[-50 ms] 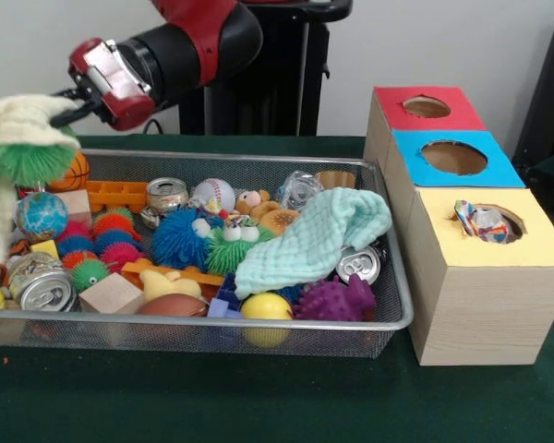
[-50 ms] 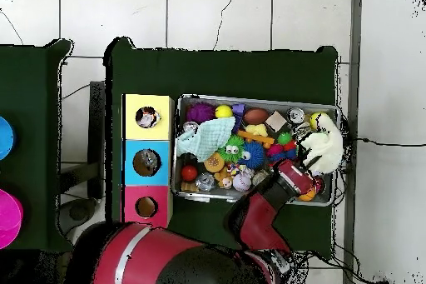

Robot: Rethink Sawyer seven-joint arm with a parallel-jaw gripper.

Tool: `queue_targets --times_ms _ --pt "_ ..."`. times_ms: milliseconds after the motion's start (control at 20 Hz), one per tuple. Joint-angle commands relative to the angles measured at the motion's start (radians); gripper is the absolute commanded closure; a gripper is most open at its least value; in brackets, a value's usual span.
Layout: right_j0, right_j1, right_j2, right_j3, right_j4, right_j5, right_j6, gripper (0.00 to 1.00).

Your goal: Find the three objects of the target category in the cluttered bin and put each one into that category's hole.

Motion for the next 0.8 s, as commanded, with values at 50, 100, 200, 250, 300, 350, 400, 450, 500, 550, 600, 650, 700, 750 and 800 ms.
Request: queue_targets --times_ms 50,100,200,250,300,350,400,450,500,550,600,650,700,750,800 --pt "0.047 -0.062 -0.047 0.045 0.086 -0.010 0.092 1.00" --pt "0.045 -0.069 -0.051 0.045 0.070 0.020 0.098 1.00" --pt "0.036 -0.066 -0.052 0.045 0.048 0.049 0.122 1.00" --pt "0.021 -0.057 -0.051 0.037 0.029 0.052 0.141 1.00" --pt "0.022 -0.047 -0.045 0.036 0.033 0.050 0.147 1.00" --pt "0.013 -0.044 -0.049 0.027 0.014 0.052 0.154 1.00" --pt "0.004 -0.041 -0.048 0.020 -0.005 0.059 0.162 1.00" --pt "-0.005 -0.039 -0.047 0.013 -0.025 0.067 0.171 1.00" --pt "-0.014 -0.038 -0.045 0.004 -0.053 0.079 0.178 1.00" --pt "-0.042 -0.046 -0.027 -0.010 -0.115 0.139 0.194 1.00" --pt "-0.067 -0.060 -0.006 -0.019 -0.177 0.193 0.210 1.00" --pt "-0.091 -0.073 0.015 -0.029 -0.239 0.246 0.225 1.00" --pt "-0.102 -0.085 0.025 -0.034 -0.268 0.280 0.219 1.00" --pt "-0.162 -0.119 0.079 -0.052 -0.390 0.399 0.240 1.00" --pt "-0.178 -0.132 0.099 -0.053 -0.424 0.439 0.242 1.00"
